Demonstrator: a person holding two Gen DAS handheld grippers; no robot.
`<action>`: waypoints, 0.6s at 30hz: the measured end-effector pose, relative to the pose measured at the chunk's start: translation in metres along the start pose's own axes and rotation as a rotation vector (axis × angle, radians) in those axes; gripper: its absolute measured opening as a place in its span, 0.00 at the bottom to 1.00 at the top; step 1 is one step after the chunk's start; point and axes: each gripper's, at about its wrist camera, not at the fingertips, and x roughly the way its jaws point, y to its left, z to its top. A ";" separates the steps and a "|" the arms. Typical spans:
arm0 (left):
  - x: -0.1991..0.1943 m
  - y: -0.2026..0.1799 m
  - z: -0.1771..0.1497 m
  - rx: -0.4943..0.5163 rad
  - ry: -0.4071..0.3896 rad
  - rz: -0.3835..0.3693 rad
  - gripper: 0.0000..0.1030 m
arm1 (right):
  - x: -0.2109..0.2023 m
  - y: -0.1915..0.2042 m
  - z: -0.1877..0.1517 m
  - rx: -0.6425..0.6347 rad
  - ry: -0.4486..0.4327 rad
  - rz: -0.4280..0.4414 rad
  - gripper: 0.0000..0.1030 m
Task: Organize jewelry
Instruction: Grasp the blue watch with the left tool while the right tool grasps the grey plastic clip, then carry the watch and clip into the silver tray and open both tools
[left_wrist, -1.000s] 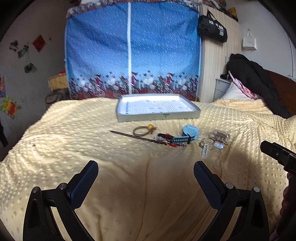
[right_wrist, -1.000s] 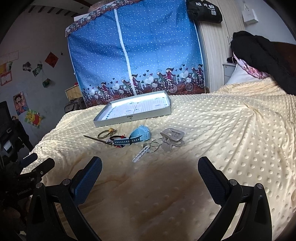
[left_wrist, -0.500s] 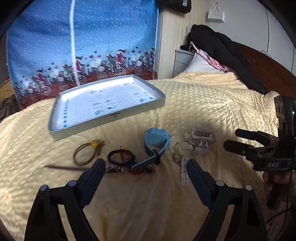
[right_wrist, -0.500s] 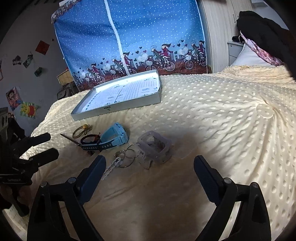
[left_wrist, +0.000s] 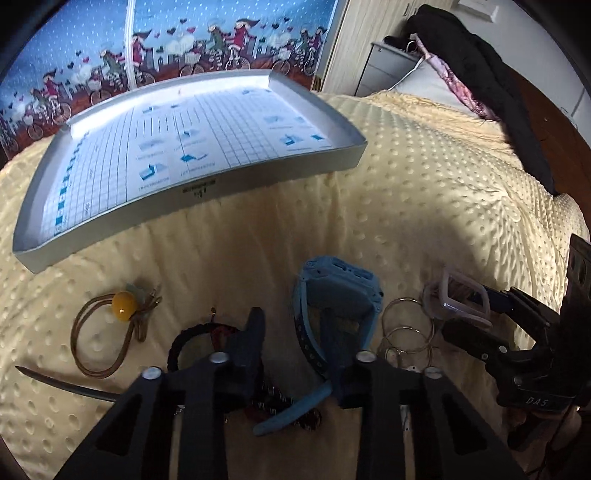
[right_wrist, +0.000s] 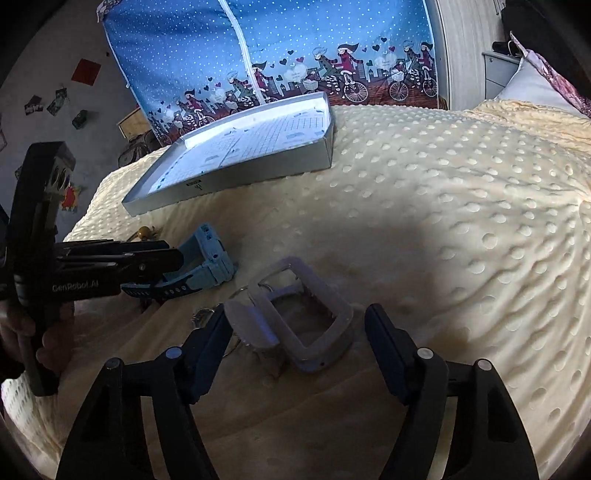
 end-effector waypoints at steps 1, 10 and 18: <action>0.000 0.000 0.000 -0.008 0.005 -0.011 0.19 | 0.001 -0.001 -0.001 0.005 -0.001 0.000 0.60; -0.019 -0.015 0.000 -0.012 -0.023 0.006 0.05 | -0.014 0.001 -0.004 -0.017 -0.090 0.022 0.48; -0.082 0.005 0.014 -0.086 -0.122 0.004 0.04 | -0.048 0.017 0.009 -0.036 -0.179 0.061 0.48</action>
